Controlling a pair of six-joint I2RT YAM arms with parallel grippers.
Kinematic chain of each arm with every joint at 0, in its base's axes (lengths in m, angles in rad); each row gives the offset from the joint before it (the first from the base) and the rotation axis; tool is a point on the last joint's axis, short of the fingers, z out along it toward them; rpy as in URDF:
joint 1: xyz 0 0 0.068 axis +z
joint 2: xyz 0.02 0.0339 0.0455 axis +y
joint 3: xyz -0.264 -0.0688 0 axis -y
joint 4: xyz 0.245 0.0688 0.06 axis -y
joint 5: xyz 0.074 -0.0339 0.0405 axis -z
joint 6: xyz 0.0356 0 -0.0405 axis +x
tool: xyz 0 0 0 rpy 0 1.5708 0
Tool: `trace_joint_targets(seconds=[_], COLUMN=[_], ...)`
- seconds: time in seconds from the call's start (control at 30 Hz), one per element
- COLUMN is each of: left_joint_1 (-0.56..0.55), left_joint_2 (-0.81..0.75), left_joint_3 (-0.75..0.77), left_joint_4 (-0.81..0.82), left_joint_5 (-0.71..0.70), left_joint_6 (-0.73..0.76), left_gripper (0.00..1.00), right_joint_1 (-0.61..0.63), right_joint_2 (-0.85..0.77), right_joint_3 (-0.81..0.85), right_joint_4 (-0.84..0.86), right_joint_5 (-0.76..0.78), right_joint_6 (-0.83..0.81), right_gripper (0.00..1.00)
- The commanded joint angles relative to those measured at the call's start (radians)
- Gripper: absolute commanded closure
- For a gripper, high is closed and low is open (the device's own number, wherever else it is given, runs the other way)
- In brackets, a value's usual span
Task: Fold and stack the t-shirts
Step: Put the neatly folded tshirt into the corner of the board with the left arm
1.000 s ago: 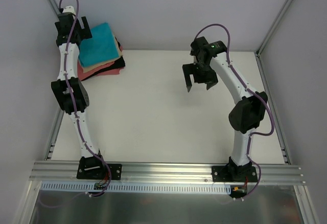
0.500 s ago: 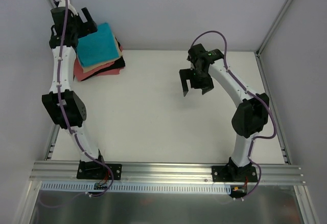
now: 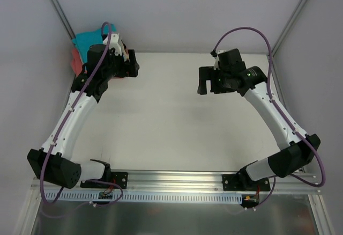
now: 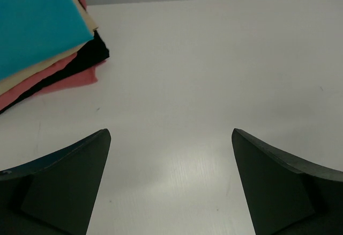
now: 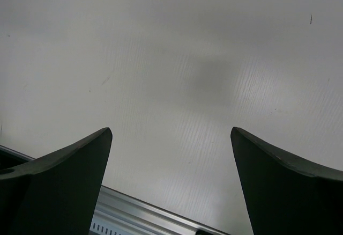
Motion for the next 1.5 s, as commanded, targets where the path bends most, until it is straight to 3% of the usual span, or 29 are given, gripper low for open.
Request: trace_joint_targets(seconds=[0.0, 0.07, 0.23, 0.4, 0.6, 1.47], left_joint_1=[-0.012, -0.014, -0.014, -0.014, -0.015, -0.014], left_joint_2=[-0.116, -0.146, -0.162, -0.213, -0.196, -0.139], left_joint_3=[-0.067, -0.084, -0.105, -0.186, -0.157, -0.127], left_joint_4=[0.005, 0.005, -0.032, 0.034, -0.001, 0.006], left_joint_5=[-0.163, -0.217, -0.205, -0.157, -0.13, -0.053], left_joint_6=[0.014, 0.029, 0.005, 0.014, 0.073, 0.069], left_gripper=[0.01, 0.01, 0.01, 0.01, 0.01, 0.01], right_joint_1=[-0.006, -0.007, -0.006, -0.016, -0.021, -0.041], right_joint_2=[-0.056, -0.068, -0.14, -0.173, -0.165, -0.145], right_joint_3=[-0.031, -0.051, -0.103, -0.107, -0.1, -0.053], right_joint_4=[0.041, 0.03, 0.017, 0.028, 0.089, 0.039], right_joint_5=[0.007, -0.003, 0.001, 0.07, 0.069, 0.147], right_joint_6=[-0.034, -0.037, -0.033, -0.018, 0.029, 0.015], right_gripper=[0.01, 0.01, 0.0, 0.01, 0.01, 0.0])
